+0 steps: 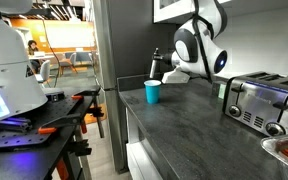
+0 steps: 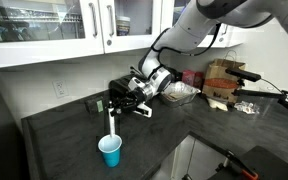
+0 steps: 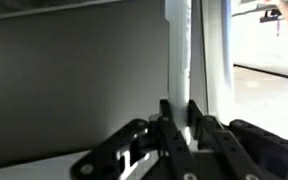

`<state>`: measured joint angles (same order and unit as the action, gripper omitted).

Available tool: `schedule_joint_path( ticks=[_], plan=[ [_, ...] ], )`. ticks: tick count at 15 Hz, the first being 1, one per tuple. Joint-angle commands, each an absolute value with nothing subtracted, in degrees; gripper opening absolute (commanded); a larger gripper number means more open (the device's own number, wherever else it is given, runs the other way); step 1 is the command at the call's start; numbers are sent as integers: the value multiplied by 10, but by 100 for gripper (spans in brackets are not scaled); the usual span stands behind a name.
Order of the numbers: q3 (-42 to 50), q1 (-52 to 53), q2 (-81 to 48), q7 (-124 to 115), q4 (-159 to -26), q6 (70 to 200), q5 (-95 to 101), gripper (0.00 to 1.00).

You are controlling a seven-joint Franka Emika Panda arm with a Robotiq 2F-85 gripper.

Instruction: Put the marker in the cup

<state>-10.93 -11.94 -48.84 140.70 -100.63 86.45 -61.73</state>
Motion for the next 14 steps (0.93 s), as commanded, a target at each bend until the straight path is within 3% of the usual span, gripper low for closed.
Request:
schedule_joint_path(
  ticks=[1, 14],
  plan=[
    [-81, -95, -522, 1439, -965, 831, -611, 5],
    [-69, -60, -636, 1420, -863, 864, -583, 5]
  ],
)
